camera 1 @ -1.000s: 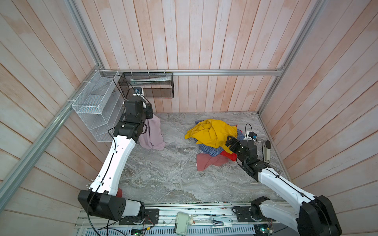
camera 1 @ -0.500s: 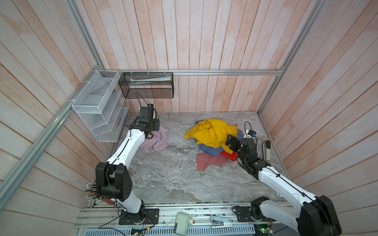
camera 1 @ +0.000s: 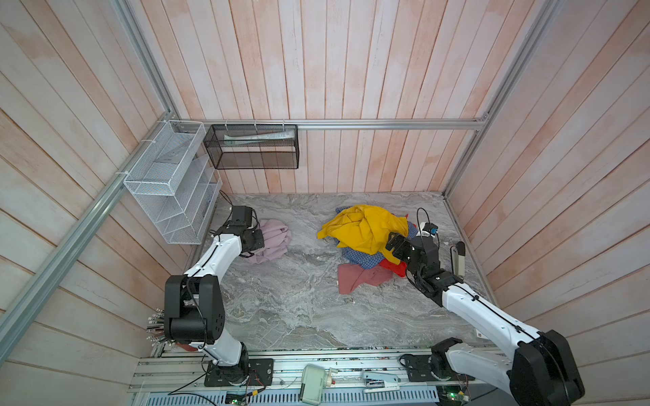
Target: Pick out a specific cloth from the pile
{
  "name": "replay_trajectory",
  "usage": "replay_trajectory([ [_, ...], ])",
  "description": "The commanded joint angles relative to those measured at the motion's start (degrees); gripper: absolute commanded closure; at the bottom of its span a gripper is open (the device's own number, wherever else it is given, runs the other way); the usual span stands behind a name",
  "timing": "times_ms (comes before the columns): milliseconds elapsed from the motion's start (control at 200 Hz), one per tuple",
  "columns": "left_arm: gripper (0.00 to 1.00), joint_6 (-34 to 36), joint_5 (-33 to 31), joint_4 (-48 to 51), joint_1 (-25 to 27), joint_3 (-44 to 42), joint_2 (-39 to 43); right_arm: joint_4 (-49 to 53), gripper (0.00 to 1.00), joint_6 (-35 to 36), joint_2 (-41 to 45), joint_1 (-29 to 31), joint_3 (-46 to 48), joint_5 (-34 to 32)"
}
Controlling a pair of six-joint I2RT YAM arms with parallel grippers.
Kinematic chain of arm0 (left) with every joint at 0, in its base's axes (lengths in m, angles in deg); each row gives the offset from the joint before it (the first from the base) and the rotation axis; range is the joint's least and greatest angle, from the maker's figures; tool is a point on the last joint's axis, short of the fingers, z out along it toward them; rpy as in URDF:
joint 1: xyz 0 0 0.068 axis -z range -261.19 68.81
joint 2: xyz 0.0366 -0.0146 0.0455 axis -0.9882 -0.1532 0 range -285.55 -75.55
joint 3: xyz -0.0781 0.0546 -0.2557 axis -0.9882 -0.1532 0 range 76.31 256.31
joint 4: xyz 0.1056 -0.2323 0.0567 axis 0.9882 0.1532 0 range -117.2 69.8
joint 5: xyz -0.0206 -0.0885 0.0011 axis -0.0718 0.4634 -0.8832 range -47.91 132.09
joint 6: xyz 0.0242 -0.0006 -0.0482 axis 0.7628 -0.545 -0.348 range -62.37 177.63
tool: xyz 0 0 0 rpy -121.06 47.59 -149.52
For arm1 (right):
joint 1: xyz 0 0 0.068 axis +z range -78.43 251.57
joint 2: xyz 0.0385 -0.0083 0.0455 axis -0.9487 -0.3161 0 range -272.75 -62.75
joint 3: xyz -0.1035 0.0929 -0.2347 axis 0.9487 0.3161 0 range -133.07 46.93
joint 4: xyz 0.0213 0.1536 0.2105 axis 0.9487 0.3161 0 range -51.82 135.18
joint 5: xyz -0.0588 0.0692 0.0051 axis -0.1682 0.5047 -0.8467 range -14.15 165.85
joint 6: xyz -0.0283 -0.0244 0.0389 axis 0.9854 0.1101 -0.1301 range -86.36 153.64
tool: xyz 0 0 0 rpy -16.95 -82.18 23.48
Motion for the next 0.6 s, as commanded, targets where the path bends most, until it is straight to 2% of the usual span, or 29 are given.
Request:
replay_trajectory([
  [0, 1.00, -2.41, -0.46, 2.14, 0.11, -2.02, -0.20, 1.24, 0.02, 0.28, -0.78, 0.36, -1.97, 0.48],
  [255, 0.99, -2.94, -1.86, 2.85, -0.99, -2.67, -4.46, 1.80, 0.02, 0.54, -0.90, 0.42, -2.65, 0.40],
  [340, 0.80, -2.39, -2.77, 2.42, -0.99, -2.45, -4.10, 2.15, 0.02, 0.85, -0.72, 0.43, -2.92, 0.04],
  [425, 0.52, -1.55, -3.43, 1.94, -0.71, -2.04, -2.11, 2.64, 0.02, 1.05, -0.34, 0.42, -2.95, -0.52],
  [595, 0.29, 2.59, -6.53, -0.90, 1.07, -1.32, 5.80, 2.47, 0.02, 1.55, 0.82, 0.37, -2.36, -2.44],
])
